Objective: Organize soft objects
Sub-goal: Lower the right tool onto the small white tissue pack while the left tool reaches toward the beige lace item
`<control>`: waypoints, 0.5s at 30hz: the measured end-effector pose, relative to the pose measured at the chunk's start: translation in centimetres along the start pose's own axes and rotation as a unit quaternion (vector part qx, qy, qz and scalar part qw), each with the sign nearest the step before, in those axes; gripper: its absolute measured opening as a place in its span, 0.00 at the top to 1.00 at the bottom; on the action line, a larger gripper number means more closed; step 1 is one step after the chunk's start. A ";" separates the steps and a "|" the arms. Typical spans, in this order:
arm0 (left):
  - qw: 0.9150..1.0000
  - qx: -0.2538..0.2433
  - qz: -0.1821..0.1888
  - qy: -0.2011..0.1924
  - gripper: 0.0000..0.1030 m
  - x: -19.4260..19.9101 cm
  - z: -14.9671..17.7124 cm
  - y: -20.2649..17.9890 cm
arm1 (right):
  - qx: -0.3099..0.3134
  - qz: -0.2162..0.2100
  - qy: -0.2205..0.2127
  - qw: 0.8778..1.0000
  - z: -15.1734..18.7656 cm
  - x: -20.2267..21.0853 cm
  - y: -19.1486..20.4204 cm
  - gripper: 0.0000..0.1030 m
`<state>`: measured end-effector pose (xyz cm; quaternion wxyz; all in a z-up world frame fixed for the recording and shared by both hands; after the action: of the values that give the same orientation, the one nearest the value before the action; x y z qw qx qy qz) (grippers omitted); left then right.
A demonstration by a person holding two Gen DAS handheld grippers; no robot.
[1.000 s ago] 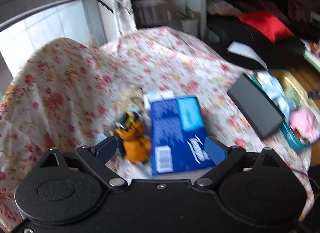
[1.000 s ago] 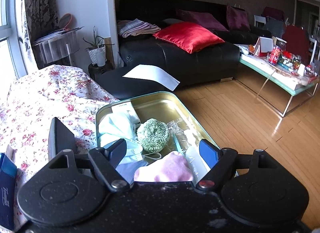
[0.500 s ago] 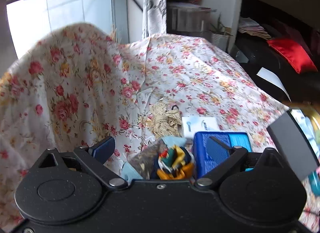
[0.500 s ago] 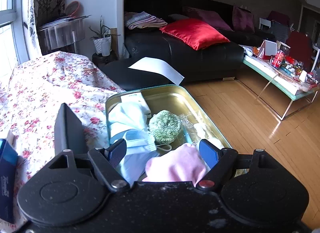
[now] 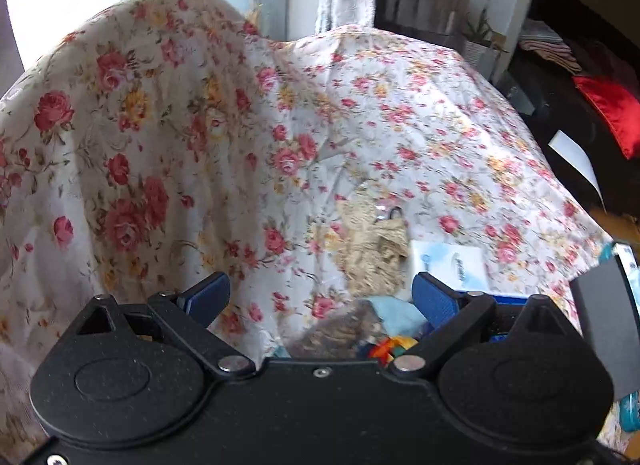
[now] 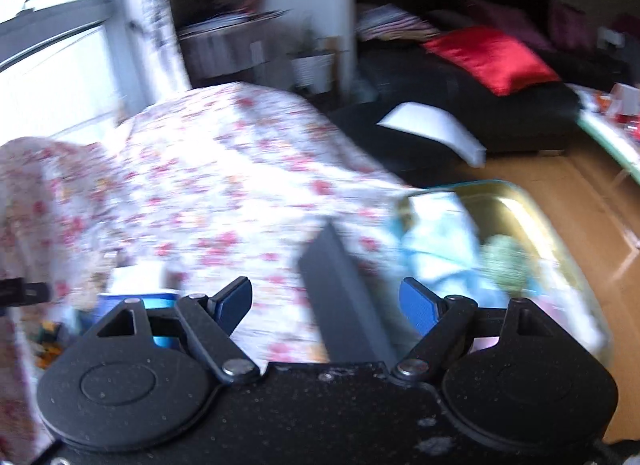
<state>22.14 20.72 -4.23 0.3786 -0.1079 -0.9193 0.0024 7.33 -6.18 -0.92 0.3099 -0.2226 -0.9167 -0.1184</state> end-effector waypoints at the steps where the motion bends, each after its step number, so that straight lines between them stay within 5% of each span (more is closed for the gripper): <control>1: 1.000 0.008 -0.002 0.004 0.08 -0.2 -0.2 0.4 | 0.003 -0.011 0.008 1.000 -0.4 -0.6 1.3 0.21; 8: 1.000 0.026 -0.012 0.002 0.08 -0.4 -1.2 1.5 | 0.036 -0.054 0.065 0.996 -2.4 -5.4 10.1 0.21; 15: 0.998 0.047 -0.024 0.015 0.08 -0.6 -1.4 2.4 | 0.061 -0.061 0.122 0.989 -2.7 -10.0 14.8 0.20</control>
<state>24.00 22.80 -3.90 0.3972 -0.0678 -0.9145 0.0347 22.96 2.37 -3.86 0.4247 -0.1306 -0.8894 -0.1076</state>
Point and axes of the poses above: each gripper's, at about its wrist camera, not at the fingertips, and x roughly against the way its jaws point, y to its left, z to its underside, the point moved 4 cm from there along -x, roughly the way its jaws point, and after that the axes turned 8 degrees about -y, right-handed, at the moved point
